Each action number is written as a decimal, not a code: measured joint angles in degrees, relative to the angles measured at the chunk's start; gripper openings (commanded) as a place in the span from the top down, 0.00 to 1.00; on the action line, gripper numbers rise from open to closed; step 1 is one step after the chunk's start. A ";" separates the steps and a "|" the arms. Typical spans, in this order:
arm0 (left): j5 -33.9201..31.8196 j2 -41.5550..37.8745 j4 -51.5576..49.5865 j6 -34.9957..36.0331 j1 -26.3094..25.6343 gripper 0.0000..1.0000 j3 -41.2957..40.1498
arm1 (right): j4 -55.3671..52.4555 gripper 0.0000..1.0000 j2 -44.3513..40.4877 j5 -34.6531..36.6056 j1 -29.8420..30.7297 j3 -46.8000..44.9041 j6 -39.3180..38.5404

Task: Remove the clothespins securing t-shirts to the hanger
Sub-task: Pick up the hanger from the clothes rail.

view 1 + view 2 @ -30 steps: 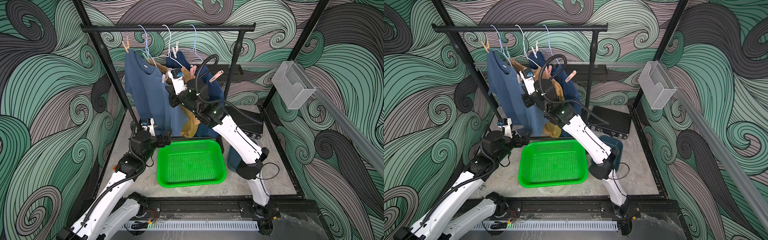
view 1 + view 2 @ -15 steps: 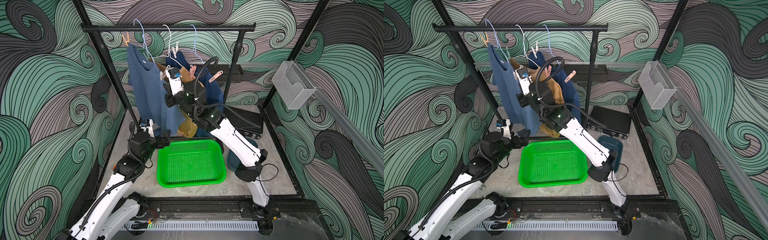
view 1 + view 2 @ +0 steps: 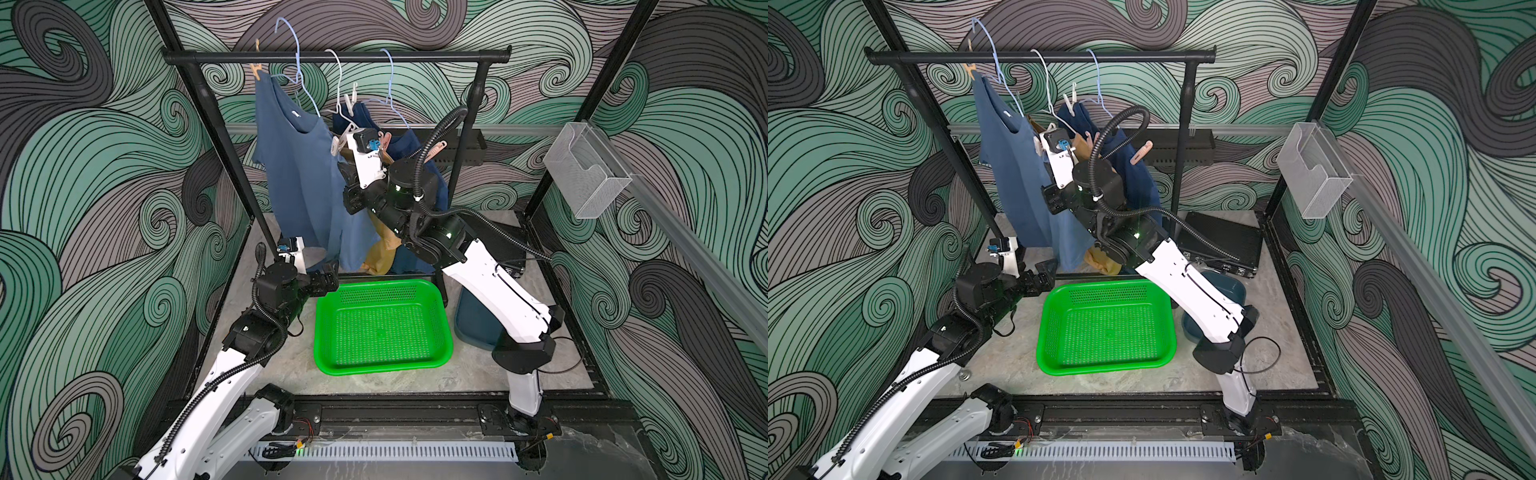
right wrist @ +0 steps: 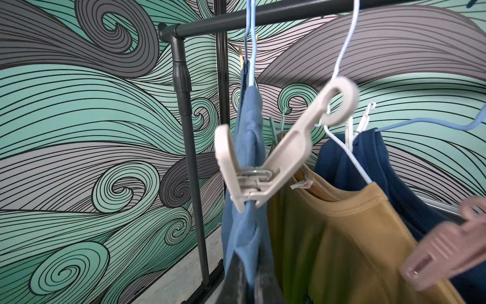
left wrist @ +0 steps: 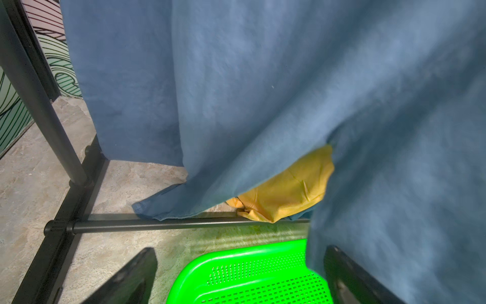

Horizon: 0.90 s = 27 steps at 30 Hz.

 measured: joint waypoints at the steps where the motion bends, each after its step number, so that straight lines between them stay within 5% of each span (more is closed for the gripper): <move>1: 0.00 -0.13 -0.31 0.09 0.07 0.02 0.17 | -0.02 1.00 -1.05 0.00 0.02 -1.09 0.00; 27: 0.52 -2.08 -3.54 1.73 3.54 0.01 0.37 | -7.26 1.00 -16.70 -5.55 0.02 -21.49 0.92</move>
